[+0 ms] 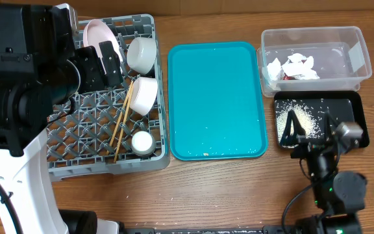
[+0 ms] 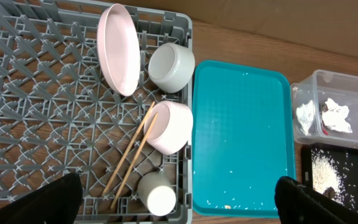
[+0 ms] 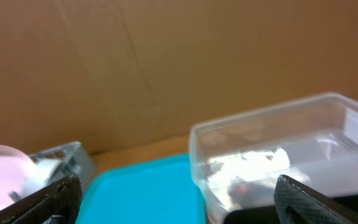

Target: Sort waste into correct bins and load items into the dishwasher

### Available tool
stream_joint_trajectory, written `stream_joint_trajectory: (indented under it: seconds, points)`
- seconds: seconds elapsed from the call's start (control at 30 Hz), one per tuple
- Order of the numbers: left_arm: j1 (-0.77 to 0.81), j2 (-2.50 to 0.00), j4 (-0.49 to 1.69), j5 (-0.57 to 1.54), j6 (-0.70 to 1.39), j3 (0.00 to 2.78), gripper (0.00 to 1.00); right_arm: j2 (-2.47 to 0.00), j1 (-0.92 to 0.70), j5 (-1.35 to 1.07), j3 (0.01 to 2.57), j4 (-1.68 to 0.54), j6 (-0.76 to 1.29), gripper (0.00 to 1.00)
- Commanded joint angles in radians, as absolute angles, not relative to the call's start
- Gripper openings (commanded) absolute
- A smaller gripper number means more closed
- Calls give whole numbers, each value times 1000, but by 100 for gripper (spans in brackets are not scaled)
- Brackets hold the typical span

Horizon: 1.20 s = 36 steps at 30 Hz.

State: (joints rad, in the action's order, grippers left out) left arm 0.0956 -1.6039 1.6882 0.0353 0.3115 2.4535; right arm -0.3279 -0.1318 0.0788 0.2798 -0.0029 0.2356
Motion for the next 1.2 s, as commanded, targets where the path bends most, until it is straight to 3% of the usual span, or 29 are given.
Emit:
stream_joint_trajectory:
  seconds: [0.0, 0.2, 0.4, 1.17]
  points:
    - [92, -1601, 1689, 45, 318, 2457, 100, -241, -115, 85, 165, 51, 228, 100]
    - [92, -1601, 1689, 45, 318, 2457, 100, -88, -102, 86, 6, 104, 228, 100]
    - [92, -1601, 1689, 45, 318, 2457, 100, -2, -99, 101, 8, -12, 228, 100]
    - [92, -1601, 1689, 45, 318, 2457, 100, -3, -98, 85, 8, -75, 239, 100]
